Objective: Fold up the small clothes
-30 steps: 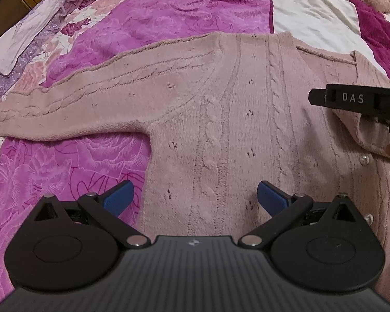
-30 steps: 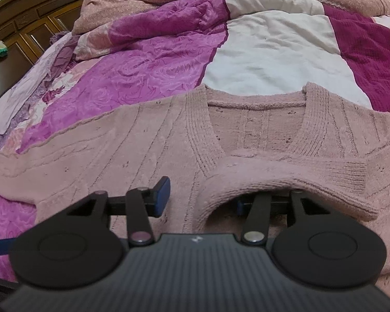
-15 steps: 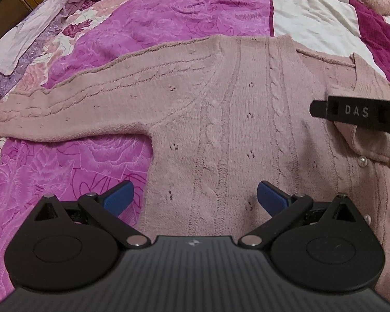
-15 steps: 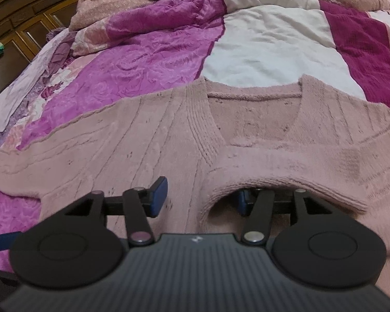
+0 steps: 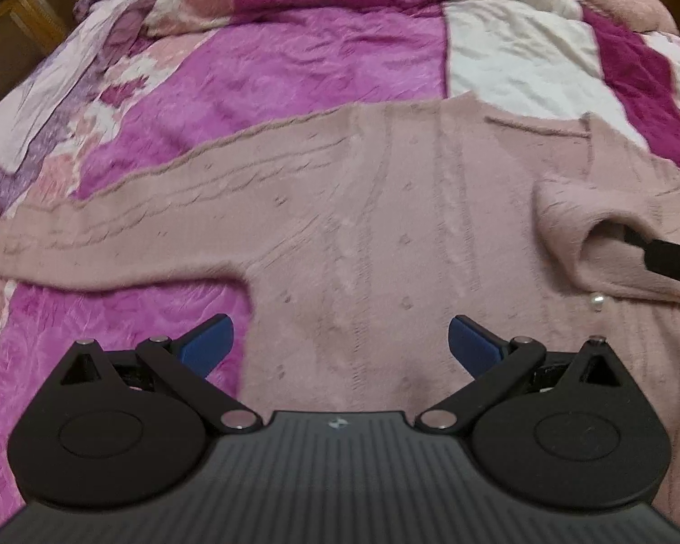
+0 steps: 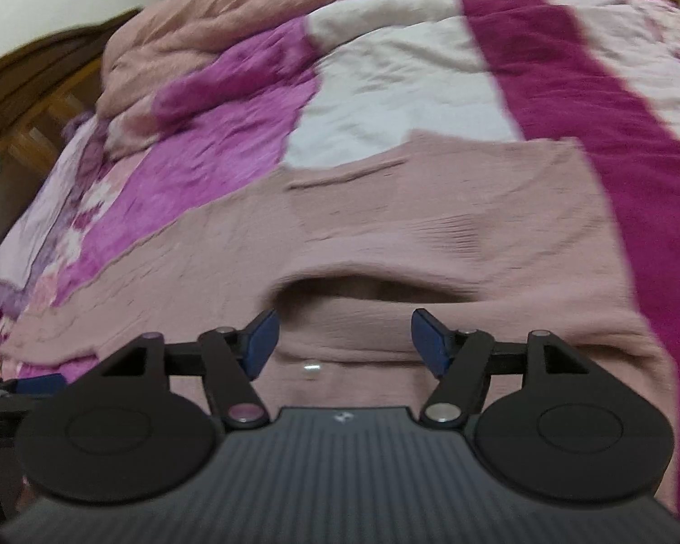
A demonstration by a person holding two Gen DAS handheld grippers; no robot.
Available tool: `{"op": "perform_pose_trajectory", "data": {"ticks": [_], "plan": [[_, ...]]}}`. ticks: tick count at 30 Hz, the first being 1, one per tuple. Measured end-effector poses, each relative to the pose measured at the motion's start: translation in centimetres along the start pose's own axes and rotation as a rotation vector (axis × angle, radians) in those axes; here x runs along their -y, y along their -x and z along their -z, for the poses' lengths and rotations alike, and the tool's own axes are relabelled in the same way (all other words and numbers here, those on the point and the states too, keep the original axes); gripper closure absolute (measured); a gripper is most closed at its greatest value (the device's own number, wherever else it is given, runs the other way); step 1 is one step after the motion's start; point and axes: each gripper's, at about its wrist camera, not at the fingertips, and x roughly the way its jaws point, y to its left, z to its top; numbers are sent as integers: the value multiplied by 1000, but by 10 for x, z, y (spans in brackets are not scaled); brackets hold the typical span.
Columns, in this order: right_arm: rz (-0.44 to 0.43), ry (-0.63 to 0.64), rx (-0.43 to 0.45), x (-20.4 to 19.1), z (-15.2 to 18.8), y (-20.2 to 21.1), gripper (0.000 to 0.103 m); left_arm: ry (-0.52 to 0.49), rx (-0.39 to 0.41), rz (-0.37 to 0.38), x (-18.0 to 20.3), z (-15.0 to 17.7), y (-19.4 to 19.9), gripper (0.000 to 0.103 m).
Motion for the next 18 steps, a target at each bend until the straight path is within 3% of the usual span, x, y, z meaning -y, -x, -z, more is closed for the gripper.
{"op": "perform_pose_trajectory", "data": {"ticks": [6, 13, 15, 18], "plan": [[127, -38, 68, 43, 0, 14, 36, -88, 54, 40, 41, -19, 7, 0], [156, -124, 72, 75, 7, 17, 36, -292, 131, 105, 114, -33, 3, 1], [156, -137, 69, 78, 11, 16, 36, -347, 148, 131, 132, -32, -2, 16], [150, -156, 60, 83, 17, 16, 36, -411, 158, 160, 158, -32, -11, 30]]}}
